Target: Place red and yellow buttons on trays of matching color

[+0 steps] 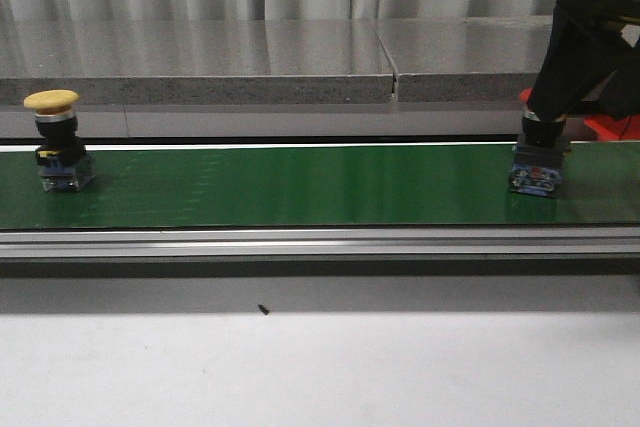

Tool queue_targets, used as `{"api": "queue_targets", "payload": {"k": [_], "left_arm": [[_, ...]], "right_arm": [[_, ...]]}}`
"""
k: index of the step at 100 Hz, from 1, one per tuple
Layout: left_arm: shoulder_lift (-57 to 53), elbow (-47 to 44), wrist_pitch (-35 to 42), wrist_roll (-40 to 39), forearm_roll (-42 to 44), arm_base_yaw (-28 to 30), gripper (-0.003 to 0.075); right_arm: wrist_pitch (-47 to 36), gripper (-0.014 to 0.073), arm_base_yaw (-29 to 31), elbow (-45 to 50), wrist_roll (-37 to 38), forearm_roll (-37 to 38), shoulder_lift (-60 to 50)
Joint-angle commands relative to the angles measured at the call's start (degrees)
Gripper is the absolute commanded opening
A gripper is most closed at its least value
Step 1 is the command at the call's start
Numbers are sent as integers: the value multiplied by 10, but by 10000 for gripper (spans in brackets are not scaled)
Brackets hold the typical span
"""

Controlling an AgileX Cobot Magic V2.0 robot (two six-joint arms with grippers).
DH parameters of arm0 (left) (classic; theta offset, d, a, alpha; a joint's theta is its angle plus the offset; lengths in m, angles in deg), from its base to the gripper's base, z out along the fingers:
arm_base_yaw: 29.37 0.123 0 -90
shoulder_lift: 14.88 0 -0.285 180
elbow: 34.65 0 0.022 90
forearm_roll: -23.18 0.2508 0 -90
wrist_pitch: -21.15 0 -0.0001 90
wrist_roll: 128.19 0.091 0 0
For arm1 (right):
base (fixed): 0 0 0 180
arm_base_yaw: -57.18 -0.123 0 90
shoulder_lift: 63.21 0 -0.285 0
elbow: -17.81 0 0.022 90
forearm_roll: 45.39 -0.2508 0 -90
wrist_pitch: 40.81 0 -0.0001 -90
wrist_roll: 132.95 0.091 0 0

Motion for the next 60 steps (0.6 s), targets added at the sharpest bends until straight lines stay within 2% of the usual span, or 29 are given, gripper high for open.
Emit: {"api": "queue_targets", "payload": {"k": [1,16,33,42,60], "left_arm": [[3,17,41,-1,-8,-5,-20],[3,17,36,-1,-8,-5,-20],[3,17,34,-1,-8,-5,-20],[3,17,32,-1,-8,-5,-20],[3,17,31,-1,-8,-5,-20]], "right_arm": [[-33,591,-1,-20,-7,-9,-12],[-48,568,-1,-20,-7,-9,-8],[-52,374,-1,-20,-7,-9,-4],[-49,306,-1,-20,-7,-9,-2],[-47,266,-1,-20,-7,-9,-2]]}}
